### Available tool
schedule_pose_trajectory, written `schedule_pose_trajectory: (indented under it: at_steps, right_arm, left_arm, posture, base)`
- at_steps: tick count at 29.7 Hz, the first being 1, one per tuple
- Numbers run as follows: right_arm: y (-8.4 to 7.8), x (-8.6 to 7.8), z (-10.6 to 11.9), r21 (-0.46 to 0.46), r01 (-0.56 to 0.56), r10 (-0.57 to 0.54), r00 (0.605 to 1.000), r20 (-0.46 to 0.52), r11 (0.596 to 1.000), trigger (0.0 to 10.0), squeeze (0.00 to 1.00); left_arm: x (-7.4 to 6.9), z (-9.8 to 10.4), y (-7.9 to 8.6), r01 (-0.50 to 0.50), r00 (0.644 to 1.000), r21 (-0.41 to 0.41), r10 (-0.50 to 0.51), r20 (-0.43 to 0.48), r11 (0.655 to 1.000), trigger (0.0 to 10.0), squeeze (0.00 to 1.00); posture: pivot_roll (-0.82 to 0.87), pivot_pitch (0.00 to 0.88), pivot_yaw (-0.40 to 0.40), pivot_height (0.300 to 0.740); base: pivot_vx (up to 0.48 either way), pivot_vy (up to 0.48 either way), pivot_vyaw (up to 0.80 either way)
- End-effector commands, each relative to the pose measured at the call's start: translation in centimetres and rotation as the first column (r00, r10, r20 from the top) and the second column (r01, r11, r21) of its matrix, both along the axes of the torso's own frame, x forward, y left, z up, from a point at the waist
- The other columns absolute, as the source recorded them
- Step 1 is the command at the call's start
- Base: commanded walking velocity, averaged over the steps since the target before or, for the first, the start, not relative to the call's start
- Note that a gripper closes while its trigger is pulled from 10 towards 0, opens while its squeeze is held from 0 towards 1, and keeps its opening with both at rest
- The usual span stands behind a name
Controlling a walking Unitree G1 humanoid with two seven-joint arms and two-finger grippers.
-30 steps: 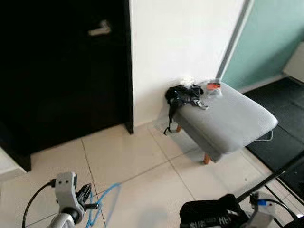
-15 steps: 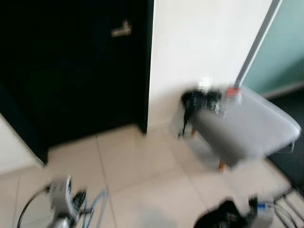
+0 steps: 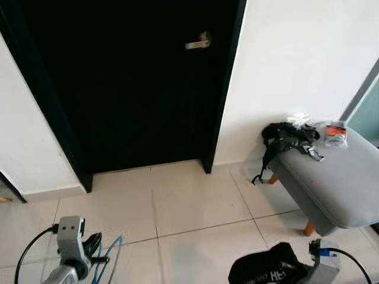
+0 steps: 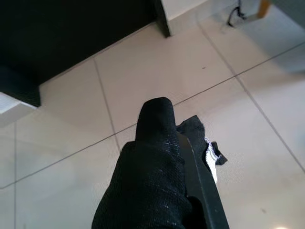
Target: Hang hanger
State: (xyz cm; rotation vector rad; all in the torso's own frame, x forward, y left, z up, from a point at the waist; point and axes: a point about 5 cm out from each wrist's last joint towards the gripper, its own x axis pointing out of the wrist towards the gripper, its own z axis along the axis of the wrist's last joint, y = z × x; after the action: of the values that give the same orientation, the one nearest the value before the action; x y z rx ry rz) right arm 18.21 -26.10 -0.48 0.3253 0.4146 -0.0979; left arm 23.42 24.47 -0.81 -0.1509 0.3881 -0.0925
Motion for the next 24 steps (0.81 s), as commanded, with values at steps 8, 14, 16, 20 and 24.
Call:
schedule_pose_trajectory:
  at_steps: [8,14,16,20,24]
  right_arm:
    - [0.32,-0.59,-0.6,0.009,0.005,-0.005,1.0,-0.018,1.0,10.0,0.0]
    - [0.41,-0.75,-0.69,0.014,0.003,-0.002,1.0,-0.02,1.0,10.0,0.0]
    - [0.41,-0.78,-0.66,0.014,0.005,-0.005,1.0,-0.019,1.0,10.0,0.0]
    - [0.45,-0.8,-0.61,0.013,0.006,-0.006,1.0,-0.017,1.0,10.0,0.0]
    - [0.38,-0.78,-0.66,0.013,0.005,-0.005,1.0,-0.018,1.0,10.0,0.0]
  left_arm:
    - [-0.23,0.06,0.2,0.02,1.0,-0.004,-0.02,0.007,1.0,10.0,0.0]
    - [-0.32,0.08,0.2,0.036,0.999,0.019,-0.036,0.012,0.999,10.0,0.0]
    - [-0.35,0.12,0.23,0.042,0.999,0.019,-0.042,0.012,0.999,10.0,0.0]
    - [-0.36,0.18,0.27,0.047,0.999,0.008,-0.047,0.007,0.999,10.0,0.0]
    - [-0.34,0.32,0.22,0.038,0.999,-0.015,-0.038,0.018,0.999,10.0,0.0]
  posture:
    - [-0.02,0.089,-0.031,0.74]
    - [-0.02,0.09,-0.022,0.74]
    - [-0.02,0.098,-0.017,0.74]
    - [-0.03,0.104,-0.016,0.74]
    - [-0.02,0.105,-0.024,0.74]
  base:
    - [0.0,0.0,0.58]
    - [0.0,0.0,0.58]
    - [0.0,0.0,0.58]
    - [0.0,-0.333,0.59]
    - [0.0,-0.397,0.58]
